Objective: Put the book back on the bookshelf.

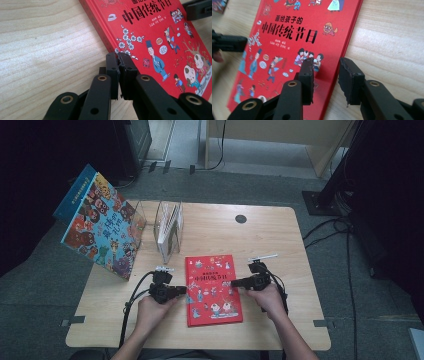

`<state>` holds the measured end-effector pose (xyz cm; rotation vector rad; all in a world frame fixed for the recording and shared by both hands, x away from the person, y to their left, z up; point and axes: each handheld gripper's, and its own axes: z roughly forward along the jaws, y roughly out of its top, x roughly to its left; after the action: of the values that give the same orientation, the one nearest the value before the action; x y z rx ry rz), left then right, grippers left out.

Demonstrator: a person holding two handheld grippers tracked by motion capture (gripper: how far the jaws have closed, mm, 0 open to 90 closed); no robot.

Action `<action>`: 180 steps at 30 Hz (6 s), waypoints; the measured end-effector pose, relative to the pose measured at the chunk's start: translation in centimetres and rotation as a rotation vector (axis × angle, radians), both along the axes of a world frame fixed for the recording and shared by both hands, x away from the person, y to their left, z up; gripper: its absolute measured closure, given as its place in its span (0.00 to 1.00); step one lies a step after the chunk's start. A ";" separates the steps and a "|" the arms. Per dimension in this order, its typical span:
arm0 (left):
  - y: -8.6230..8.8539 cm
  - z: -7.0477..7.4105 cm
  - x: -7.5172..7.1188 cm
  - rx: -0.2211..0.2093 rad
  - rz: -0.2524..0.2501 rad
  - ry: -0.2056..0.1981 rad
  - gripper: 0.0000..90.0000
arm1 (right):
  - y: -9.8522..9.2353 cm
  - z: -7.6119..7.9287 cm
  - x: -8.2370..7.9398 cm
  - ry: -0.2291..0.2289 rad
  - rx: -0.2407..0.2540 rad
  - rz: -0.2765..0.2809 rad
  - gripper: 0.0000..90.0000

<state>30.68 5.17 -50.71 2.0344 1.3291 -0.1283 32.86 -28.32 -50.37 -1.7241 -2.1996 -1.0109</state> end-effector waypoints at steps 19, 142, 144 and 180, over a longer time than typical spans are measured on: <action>-0.5 -0.1 -0.4 -0.013 0.006 0.000 0.97 | -1.2 3.4 0.3 -0.009 0.071 0.065 0.82; 6.5 22.4 2.7 0.154 -0.378 -0.120 0.89 | -1.1 1.7 -1.4 -0.452 -0.080 0.321 0.57; 7.9 22.6 2.5 0.141 -0.333 -0.130 0.89 | -1.3 1.1 -1.5 -0.465 -0.113 0.297 0.57; 18.4 21.1 6.8 0.088 0.186 -0.138 0.89 | 0.0 -2.1 -1.3 -0.590 -0.241 0.233 0.47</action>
<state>37.47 23.61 -29.59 1.9414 1.4487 0.1544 31.56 -28.36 -52.50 -1.3102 -2.9046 -1.3723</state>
